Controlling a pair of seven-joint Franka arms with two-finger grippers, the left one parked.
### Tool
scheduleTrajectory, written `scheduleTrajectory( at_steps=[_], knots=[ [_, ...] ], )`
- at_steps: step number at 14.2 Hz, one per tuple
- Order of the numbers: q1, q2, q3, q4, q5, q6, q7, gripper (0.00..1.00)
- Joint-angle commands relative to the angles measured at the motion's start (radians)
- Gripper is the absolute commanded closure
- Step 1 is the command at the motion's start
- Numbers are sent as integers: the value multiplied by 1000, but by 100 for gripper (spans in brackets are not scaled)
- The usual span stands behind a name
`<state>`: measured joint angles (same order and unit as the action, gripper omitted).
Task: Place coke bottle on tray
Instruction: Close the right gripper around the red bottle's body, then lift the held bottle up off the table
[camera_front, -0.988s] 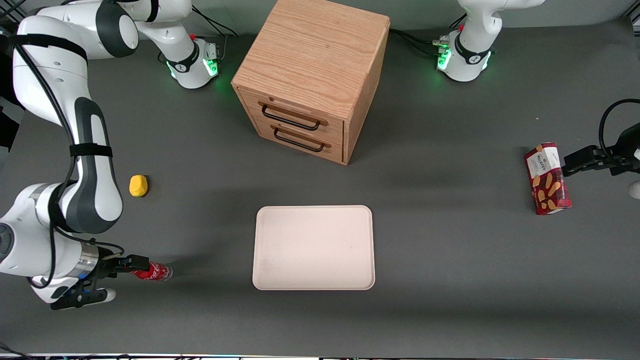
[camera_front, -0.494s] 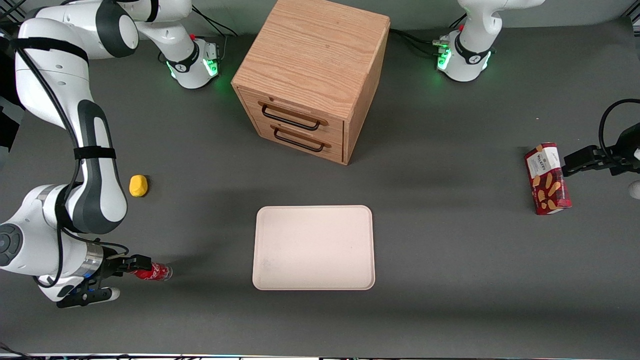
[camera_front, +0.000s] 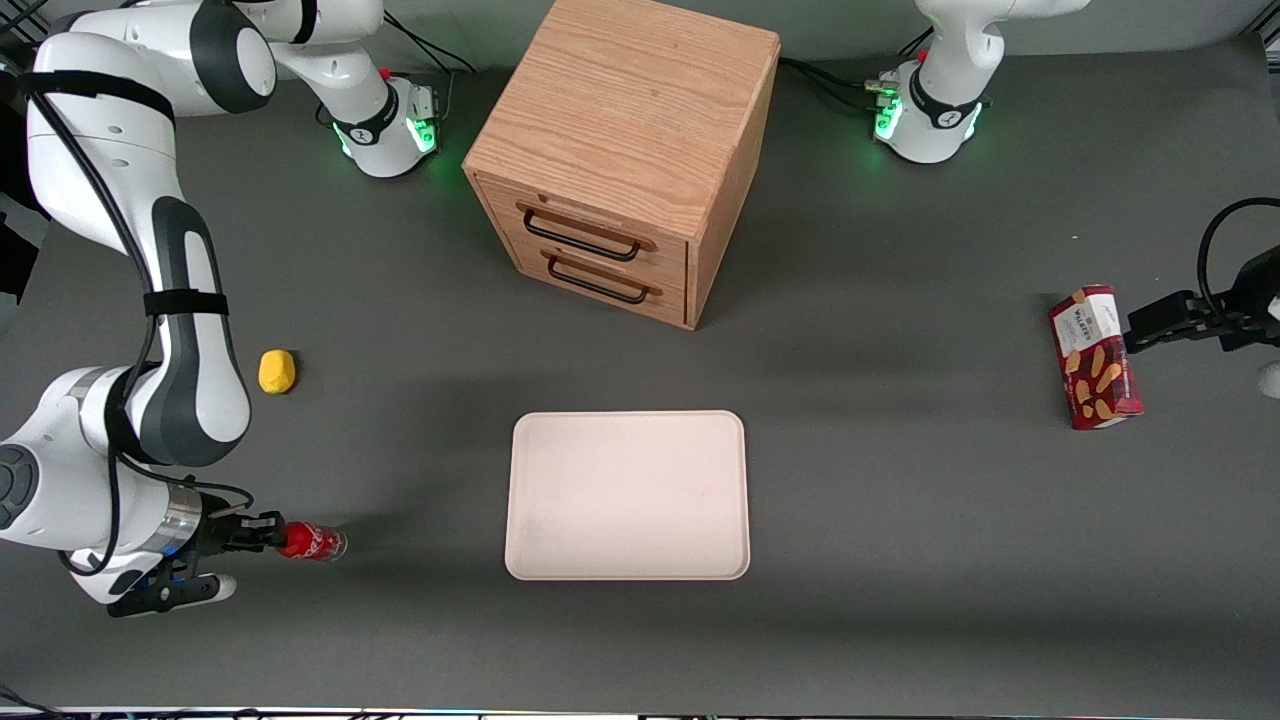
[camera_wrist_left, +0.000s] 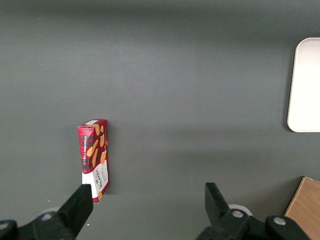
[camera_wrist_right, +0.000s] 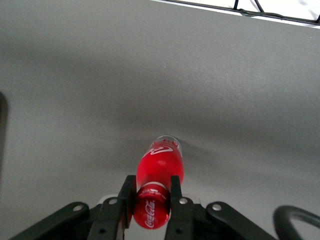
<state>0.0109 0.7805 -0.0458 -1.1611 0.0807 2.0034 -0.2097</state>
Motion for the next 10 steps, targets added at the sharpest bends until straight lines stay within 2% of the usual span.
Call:
scheduleTrajectory(
  at_steps=[1, 10],
  knots=[
    [3, -23, -5, -11, 7, 2, -27, 100],
    [3, -230, -20, 26, -2, -265, -23, 100]
  ],
)
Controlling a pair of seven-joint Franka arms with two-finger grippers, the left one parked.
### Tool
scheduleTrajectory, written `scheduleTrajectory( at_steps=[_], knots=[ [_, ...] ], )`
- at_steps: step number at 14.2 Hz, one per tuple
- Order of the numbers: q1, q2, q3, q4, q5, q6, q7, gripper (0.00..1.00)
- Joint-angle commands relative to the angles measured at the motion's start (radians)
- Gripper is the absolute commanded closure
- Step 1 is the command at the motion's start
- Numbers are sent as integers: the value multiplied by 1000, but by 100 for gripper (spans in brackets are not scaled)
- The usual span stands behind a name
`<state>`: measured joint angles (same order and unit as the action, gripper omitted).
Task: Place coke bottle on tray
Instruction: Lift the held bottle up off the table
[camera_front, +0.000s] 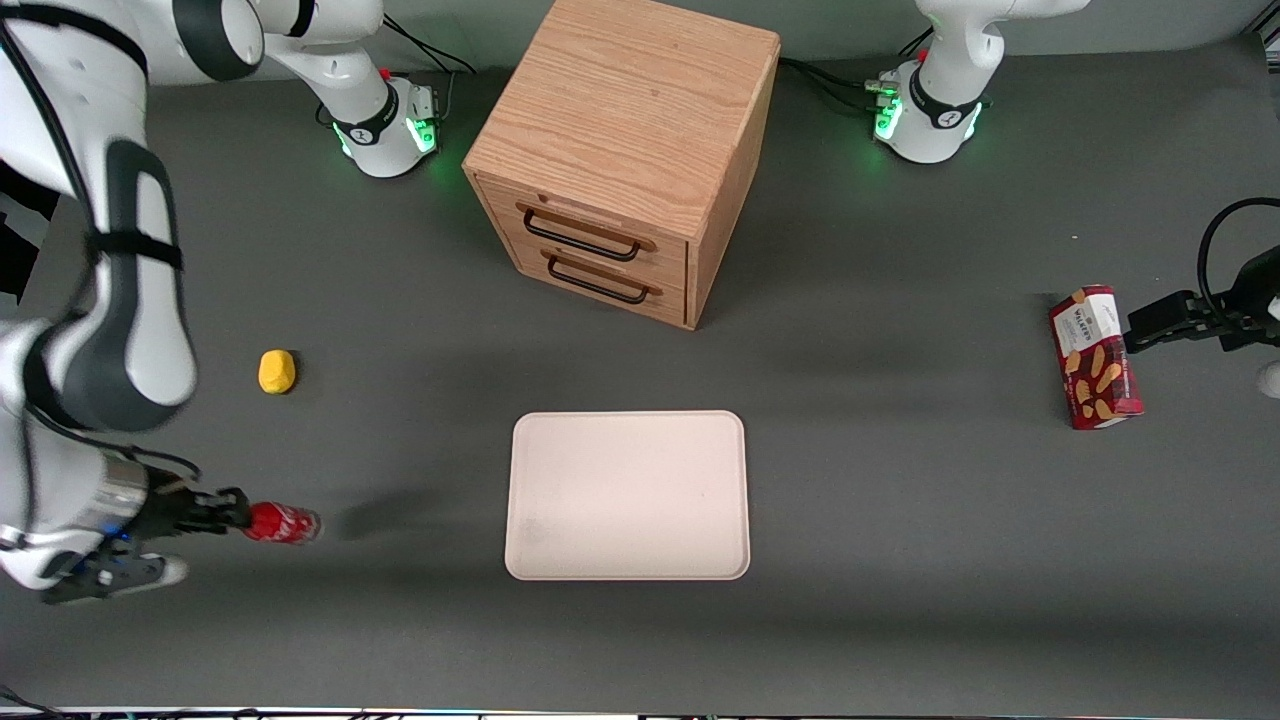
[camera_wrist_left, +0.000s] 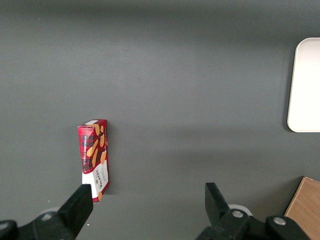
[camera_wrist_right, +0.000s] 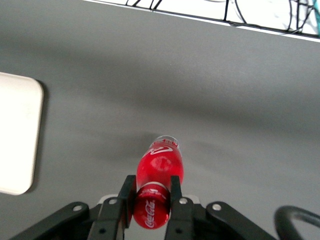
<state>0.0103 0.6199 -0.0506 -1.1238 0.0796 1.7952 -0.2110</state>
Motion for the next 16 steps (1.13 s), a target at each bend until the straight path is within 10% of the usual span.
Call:
scheduleTrajectory(
  at_steps=[1, 10, 16],
  knots=[
    [4, -92, -20, 7, -4, -95, -22, 100],
    [10, -194, -9, 131, -41, -300, -11, 100],
    [209, -171, -11, 183, -44, -300, 275, 100]
  ],
)
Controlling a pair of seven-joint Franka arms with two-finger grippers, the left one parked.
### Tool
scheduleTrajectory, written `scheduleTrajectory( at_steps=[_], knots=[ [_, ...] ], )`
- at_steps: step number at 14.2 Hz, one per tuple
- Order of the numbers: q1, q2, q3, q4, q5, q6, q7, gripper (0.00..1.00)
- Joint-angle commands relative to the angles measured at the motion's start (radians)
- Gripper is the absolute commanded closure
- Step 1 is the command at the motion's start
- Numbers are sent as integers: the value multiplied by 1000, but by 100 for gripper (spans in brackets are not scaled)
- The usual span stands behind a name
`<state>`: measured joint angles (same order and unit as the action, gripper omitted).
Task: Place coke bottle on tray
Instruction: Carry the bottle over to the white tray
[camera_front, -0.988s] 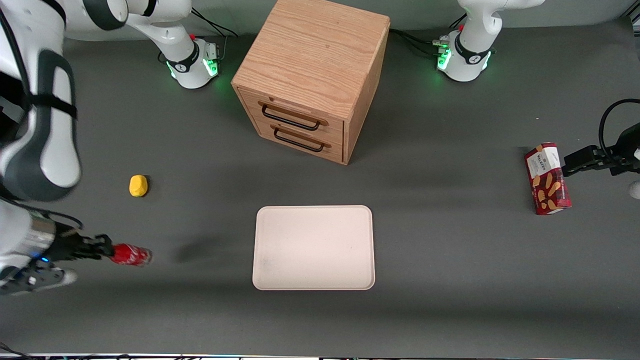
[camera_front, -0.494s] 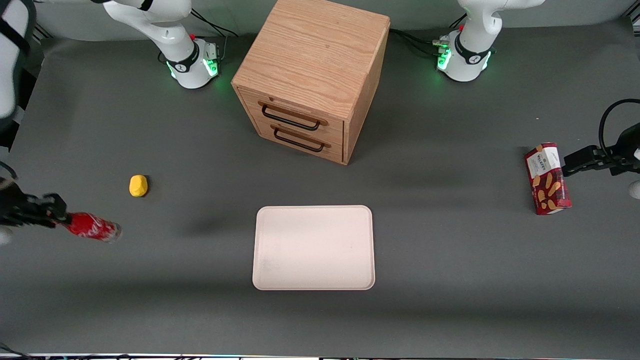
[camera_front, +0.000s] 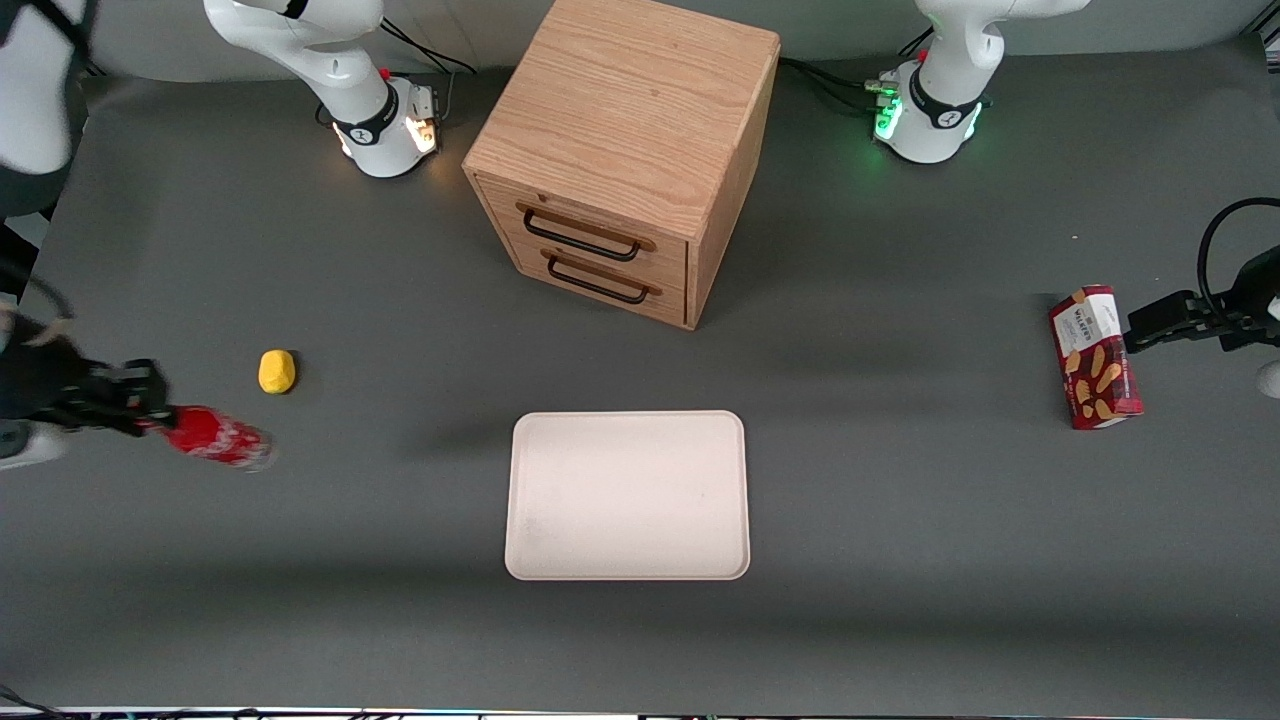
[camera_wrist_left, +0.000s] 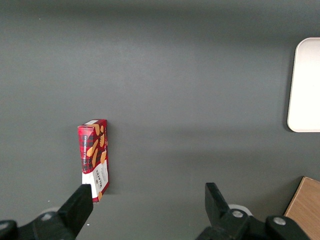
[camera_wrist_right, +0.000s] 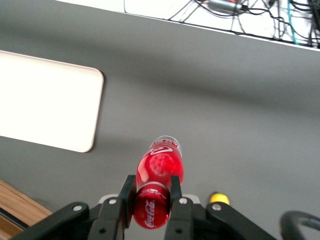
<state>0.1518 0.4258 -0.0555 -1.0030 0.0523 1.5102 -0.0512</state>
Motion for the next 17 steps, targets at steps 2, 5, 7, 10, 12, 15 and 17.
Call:
scheduleTrajectory(
  at_steps=[2, 5, 7, 10, 12, 15, 17],
  knots=[
    [133, 54, -6, 95, -17, -12, 236, 100],
    [228, 115, -4, 147, -17, 7, 417, 100],
    [281, 142, -6, 162, -17, 24, 516, 100],
    [328, 166, -4, 161, -17, 71, 605, 100],
    [328, 172, -4, 158, -15, 111, 599, 100],
    [327, 232, -6, 144, -15, 177, 600, 100],
    [321, 281, -7, 144, -15, 232, 594, 100]
  ],
)
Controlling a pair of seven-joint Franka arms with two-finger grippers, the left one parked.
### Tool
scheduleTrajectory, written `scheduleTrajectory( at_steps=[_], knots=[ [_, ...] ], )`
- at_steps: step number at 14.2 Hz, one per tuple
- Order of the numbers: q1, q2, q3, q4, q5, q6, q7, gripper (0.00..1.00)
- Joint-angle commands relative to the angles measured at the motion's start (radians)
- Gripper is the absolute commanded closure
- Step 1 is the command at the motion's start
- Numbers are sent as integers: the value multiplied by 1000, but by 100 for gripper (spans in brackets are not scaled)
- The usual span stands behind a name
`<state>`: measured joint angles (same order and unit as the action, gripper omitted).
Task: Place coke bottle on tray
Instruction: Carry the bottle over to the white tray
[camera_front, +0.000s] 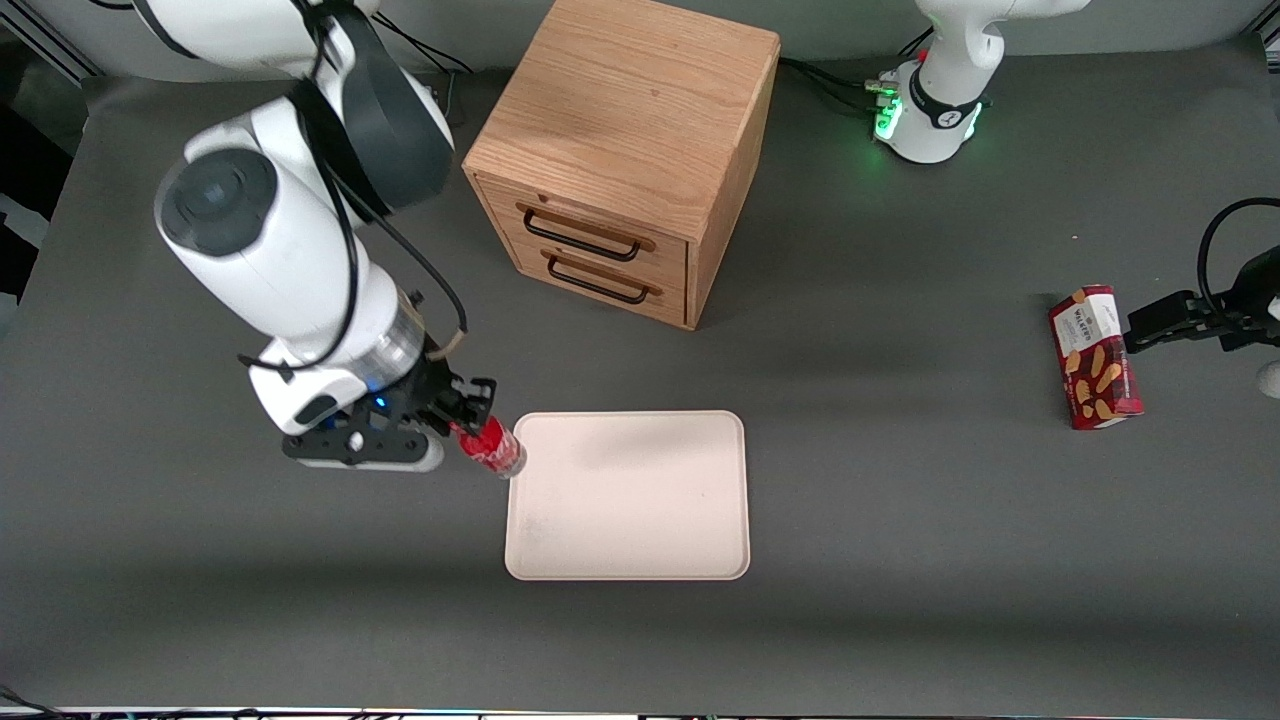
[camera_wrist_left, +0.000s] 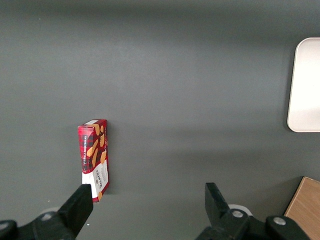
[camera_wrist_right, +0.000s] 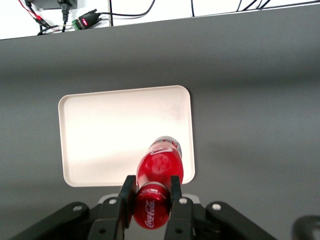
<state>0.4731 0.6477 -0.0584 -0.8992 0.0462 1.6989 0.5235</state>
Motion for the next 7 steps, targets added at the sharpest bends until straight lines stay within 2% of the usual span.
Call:
scheduleTrajectory(
  at_steps=[1, 7],
  knots=[
    [-2, 81, -4, 40, -9, 66, 19, 100],
    [-7, 181, -9, -3, -9, 191, 18, 100]
  ],
)
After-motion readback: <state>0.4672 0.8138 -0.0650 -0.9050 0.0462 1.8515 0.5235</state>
